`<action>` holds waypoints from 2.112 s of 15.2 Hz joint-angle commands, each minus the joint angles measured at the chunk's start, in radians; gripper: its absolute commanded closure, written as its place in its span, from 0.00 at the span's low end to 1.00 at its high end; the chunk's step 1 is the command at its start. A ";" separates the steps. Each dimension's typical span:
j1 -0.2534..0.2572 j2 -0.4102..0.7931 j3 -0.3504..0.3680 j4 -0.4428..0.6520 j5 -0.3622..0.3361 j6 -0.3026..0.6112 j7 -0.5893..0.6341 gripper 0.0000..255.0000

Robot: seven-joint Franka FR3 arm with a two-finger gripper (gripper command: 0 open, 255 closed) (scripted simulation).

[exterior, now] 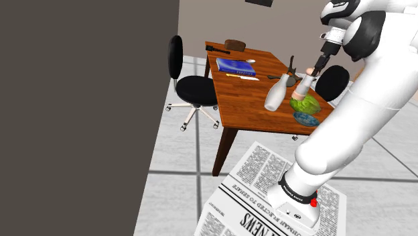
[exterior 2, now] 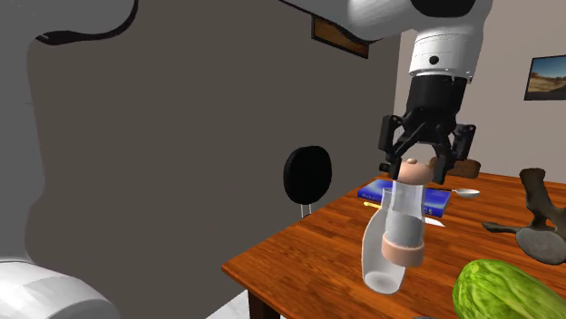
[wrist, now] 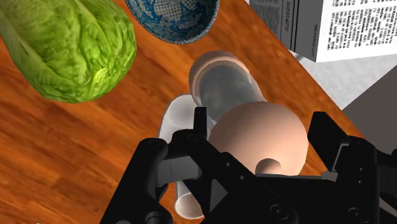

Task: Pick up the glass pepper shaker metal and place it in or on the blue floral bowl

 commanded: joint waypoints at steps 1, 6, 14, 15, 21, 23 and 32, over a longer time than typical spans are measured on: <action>-0.036 0.035 -0.028 0.048 0.020 -0.029 -0.066 1.00; -0.139 0.117 -0.082 0.138 0.070 -0.075 -0.219 1.00; -0.174 0.140 -0.095 0.084 0.085 -0.010 -0.275 1.00; -0.172 0.139 -0.095 0.069 0.084 0.004 -0.275 1.00; -0.163 0.135 -0.092 -0.015 0.083 0.086 -0.275 1.00; -0.161 0.136 -0.091 -0.041 0.085 0.112 -0.276 1.00; -0.164 0.160 -0.083 -0.142 0.107 0.226 -0.293 1.00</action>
